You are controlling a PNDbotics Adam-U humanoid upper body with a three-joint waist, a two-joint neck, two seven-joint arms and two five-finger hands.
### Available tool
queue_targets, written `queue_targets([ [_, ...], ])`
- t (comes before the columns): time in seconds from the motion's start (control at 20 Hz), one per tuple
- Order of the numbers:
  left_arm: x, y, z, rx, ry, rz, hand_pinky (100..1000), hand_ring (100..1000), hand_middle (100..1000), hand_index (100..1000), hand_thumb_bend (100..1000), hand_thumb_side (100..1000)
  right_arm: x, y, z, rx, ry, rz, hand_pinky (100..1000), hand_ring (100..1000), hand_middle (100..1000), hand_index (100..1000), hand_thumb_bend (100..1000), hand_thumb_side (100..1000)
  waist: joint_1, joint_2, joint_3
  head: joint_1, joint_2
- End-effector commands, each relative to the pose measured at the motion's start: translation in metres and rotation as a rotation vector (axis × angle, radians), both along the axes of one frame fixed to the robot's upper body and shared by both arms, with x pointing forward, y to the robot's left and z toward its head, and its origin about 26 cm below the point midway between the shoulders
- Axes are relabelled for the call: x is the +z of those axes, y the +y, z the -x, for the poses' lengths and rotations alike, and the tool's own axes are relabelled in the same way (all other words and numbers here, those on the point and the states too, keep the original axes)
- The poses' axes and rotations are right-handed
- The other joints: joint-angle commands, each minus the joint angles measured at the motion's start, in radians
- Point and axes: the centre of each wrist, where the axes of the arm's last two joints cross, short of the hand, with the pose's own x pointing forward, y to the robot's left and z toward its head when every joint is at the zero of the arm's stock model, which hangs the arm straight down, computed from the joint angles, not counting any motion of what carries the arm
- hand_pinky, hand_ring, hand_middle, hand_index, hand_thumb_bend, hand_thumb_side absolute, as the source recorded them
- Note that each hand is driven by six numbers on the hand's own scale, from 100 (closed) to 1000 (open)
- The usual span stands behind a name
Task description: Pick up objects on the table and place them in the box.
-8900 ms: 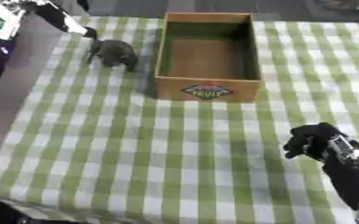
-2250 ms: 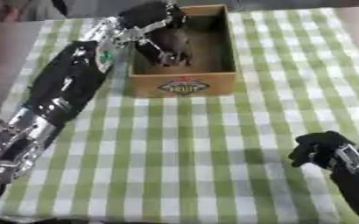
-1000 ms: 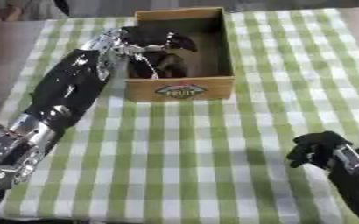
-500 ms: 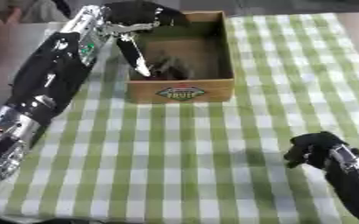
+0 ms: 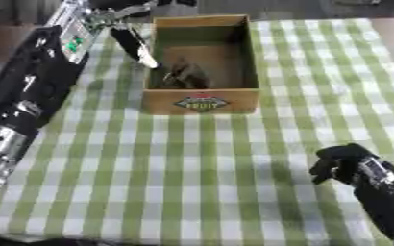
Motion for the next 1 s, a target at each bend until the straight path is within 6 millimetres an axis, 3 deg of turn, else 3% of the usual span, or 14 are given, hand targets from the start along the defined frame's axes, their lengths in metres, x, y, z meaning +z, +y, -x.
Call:
queue_targets([
  [0.05,0.028,0.012,0.018,-0.021,-0.041,0.112,784,786,823,905,656,390,0.006,-0.004,-0.001,-0.012,-0.021,0.000,559,611,543,701,100,921,-0.006,-0.018,0.009,-0.008,0.007],
  [0.4,0.032,0.021,0.063,-0.154,0.069,0.465,721,720,760,835,445,374,0.006,-0.006,-0.001,-0.024,-0.021,-0.007,557,611,543,702,100,921,-0.011,-0.016,0.046,-0.025,0.002],
  [0.55,0.032,0.027,0.085,-0.219,0.126,0.573,697,684,731,809,415,353,0.007,-0.007,-0.001,-0.030,-0.024,-0.010,551,611,543,702,100,917,-0.013,-0.016,0.060,-0.030,0.004],
  [0.75,0.023,0.034,0.109,-0.239,0.153,0.657,684,663,711,793,359,339,0.007,-0.009,-0.001,-0.038,-0.023,-0.014,542,610,543,702,100,915,-0.013,-0.019,0.070,-0.038,0.002],
  [1.0,0.007,0.042,0.125,-0.222,0.196,0.773,650,614,663,759,239,345,0.007,-0.010,-0.001,-0.043,-0.021,-0.018,532,610,543,702,100,914,-0.015,-0.021,0.088,-0.040,0.003],
])
